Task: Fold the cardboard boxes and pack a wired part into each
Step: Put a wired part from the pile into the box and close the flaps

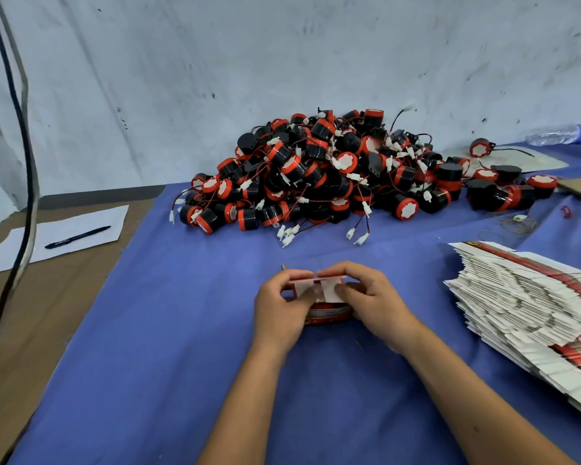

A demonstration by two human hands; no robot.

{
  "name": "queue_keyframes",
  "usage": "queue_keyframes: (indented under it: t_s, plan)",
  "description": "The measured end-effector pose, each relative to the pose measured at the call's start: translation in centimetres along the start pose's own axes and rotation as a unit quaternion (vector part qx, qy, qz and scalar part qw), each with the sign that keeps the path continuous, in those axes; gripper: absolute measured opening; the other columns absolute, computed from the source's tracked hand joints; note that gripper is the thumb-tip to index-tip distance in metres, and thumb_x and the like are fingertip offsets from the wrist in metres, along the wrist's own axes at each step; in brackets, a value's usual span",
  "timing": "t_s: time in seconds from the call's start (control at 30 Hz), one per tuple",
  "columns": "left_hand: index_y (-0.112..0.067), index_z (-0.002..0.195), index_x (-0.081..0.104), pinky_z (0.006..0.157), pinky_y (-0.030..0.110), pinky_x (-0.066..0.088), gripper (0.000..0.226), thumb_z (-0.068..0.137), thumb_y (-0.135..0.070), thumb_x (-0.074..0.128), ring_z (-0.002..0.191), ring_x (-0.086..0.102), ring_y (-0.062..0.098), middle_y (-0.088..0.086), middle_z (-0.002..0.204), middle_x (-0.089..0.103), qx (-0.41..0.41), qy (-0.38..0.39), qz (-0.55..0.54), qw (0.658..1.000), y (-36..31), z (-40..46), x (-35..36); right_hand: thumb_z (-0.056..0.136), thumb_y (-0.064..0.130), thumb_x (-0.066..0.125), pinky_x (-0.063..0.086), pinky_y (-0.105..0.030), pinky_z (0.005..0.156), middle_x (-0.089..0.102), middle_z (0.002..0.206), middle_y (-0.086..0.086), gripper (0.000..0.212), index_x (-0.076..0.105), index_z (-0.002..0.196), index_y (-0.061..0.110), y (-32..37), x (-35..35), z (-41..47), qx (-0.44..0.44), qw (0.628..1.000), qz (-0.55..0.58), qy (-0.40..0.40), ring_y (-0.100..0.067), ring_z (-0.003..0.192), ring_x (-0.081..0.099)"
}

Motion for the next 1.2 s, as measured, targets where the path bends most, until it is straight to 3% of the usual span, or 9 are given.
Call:
queue_keyframes:
  t_s: [0.1,0.3,0.47,0.57,0.7,0.83,1.03,1.1,1.2]
  plan:
    - [-0.027,0.092,0.079,0.073,0.029,0.061,0.036,0.084,0.007,0.069,0.093,0.073,0.011,-0.014,0.096,0.076,-0.005,-0.05,-0.01,0.999,0.2,-0.3,-0.8,0.085,0.016,0.055,0.046,-0.019,0.071,0.066,0.12,0.008,0.039,0.076,0.116,0.027,0.0,0.0,-0.3,0.017,0.999,-0.007,0.051,-0.009,0.078,0.058]
    - [-0.004,0.111,0.078,0.076,0.031,0.06,0.039,0.079,-0.007,0.057,0.089,0.072,0.022,0.013,0.103,0.075,-0.131,0.156,-0.221,0.954,1.3,-0.3,-1.0,0.077,0.035,0.087,0.054,-0.036,0.095,0.06,0.126,0.019,0.032,0.08,0.108,0.035,-0.2,-0.1,-0.3,0.005,0.994,-0.107,0.021,-0.014,0.107,0.065]
    - [-0.029,0.107,0.077,0.073,0.043,0.06,0.033,0.079,-0.016,0.088,0.076,0.067,0.029,0.013,0.101,0.076,0.028,0.138,0.027,0.99,0.3,-0.4,-0.9,0.076,0.019,0.091,0.056,-0.038,0.088,0.063,0.115,0.009,0.027,0.079,0.101,0.023,0.7,-0.3,-0.4,-0.093,0.979,-0.182,-0.029,-0.01,0.104,0.065]
    - [-0.033,0.111,0.075,0.075,0.054,0.061,0.039,0.079,-0.014,0.089,0.074,0.068,0.041,0.017,0.098,0.074,0.027,0.129,0.024,0.991,0.7,0.1,-1.0,0.082,0.028,0.086,0.056,-0.036,0.086,0.059,0.125,0.008,0.028,0.078,0.109,0.027,0.9,-0.1,-0.6,-0.121,0.958,-0.258,-0.017,-0.011,0.102,0.065]
    - [-0.037,0.128,0.067,0.071,0.045,0.064,0.067,0.075,-0.001,0.087,0.07,0.069,0.027,0.011,0.102,0.072,0.031,0.146,0.055,0.987,1.0,0.1,-0.8,0.092,0.037,0.073,0.057,-0.035,0.078,0.065,0.117,0.011,0.022,0.079,0.108,0.023,2.3,-0.1,-1.0,-0.192,0.932,-0.303,-0.048,-0.008,0.093,0.066]
    - [-0.032,0.128,0.065,0.065,0.035,0.061,0.067,0.074,0.003,0.082,0.063,0.066,0.02,0.005,0.109,0.071,0.032,0.123,0.057,0.99,0.8,0.1,-1.1,0.084,0.06,0.07,0.056,-0.031,0.083,0.06,0.125,0.018,0.049,0.073,0.123,0.031,2.1,0.7,-1.0,-0.174,0.929,-0.326,-0.005,-0.005,0.106,0.062]
    - [-0.032,0.132,0.063,0.069,0.053,0.063,0.072,0.073,0.001,0.09,0.081,0.069,0.04,-0.001,0.111,0.071,0.025,0.127,0.05,0.99,0.6,-0.1,-0.8,0.091,0.037,0.074,0.047,-0.026,0.096,0.066,0.117,0.016,0.024,0.078,0.114,0.033,3.1,-0.1,-1.2,-0.172,0.953,-0.232,-0.096,-0.012,0.116,0.054]
    - [-0.034,0.13,0.062,0.072,0.053,0.063,0.072,0.073,-0.003,0.091,0.088,0.07,0.036,-0.01,0.116,0.07,0.03,0.132,0.049,0.99,0.4,-0.1,-0.7,0.093,0.029,0.072,0.037,-0.021,0.109,0.058,0.132,0.017,0.025,0.076,0.116,0.037,2.3,1.0,-0.9,-0.124,0.973,-0.189,-0.048,-0.009,0.132,0.04]
    - [-0.04,0.125,0.063,0.073,0.049,0.064,0.07,0.072,-0.002,0.09,0.09,0.072,0.031,-0.012,0.116,0.07,0.029,0.137,0.033,0.99,0.3,-0.2,-0.7,0.097,0.01,0.066,0.039,-0.037,0.113,0.057,0.132,0.013,0.034,0.073,0.123,0.031,1.9,2.0,-0.7,-0.085,0.985,-0.152,-0.003,-0.01,0.132,0.046]
Point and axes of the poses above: each hand's wrist, its own z-axis towards the middle knuckle, its own x-axis out of the palm, y = z × x, the point moved 8 cm from there along z, towards the middle knuckle
